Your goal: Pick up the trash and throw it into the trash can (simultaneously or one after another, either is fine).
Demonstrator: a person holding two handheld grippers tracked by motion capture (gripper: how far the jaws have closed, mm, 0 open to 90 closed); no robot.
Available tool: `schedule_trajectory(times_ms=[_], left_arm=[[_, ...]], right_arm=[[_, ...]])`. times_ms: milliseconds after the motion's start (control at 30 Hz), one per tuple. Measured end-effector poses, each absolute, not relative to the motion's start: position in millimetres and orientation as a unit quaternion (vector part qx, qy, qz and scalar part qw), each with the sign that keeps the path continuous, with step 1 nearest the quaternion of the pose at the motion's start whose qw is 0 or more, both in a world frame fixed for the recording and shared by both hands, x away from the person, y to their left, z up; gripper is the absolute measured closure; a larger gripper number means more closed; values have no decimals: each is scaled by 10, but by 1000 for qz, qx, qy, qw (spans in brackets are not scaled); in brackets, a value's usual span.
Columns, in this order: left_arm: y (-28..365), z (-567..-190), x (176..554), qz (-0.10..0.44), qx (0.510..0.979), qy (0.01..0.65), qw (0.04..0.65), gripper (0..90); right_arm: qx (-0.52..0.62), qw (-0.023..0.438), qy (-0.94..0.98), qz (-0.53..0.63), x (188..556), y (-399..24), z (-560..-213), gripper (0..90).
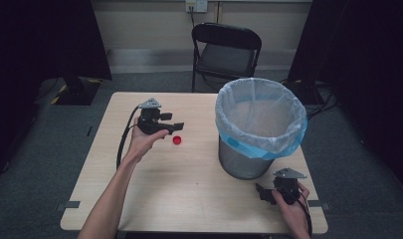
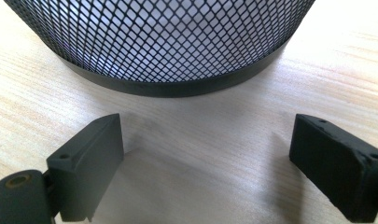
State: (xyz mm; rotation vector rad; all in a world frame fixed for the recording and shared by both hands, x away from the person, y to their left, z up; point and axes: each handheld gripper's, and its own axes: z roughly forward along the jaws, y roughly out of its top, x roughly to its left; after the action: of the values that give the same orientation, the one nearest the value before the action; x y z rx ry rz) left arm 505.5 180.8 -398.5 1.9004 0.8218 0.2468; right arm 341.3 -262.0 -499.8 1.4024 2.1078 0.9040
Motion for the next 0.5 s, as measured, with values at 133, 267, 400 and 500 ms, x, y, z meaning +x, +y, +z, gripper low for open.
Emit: schedule_trajectory(times_ms=[133, 267, 400, 500], left_arm=[[1804, -4160, 5089, 98, 800, 348, 479, 284], [1786, -4282, 5120, 91, 816, 349, 452, 295], [1766, -4419, 5178, 92, 827, 355, 427, 328], [1753, -4468, 5201, 93, 830, 357, 417, 341]], right_arm=[[508, 225, 764, 328, 3414, -2620, -4999, 92], [508, 225, 764, 328, 3414, -2620, -4999, 92], [508, 225, 764, 328, 3414, -2620, -4999, 92], [508, 225, 764, 328, 3414, -2620, -4999, 92]])
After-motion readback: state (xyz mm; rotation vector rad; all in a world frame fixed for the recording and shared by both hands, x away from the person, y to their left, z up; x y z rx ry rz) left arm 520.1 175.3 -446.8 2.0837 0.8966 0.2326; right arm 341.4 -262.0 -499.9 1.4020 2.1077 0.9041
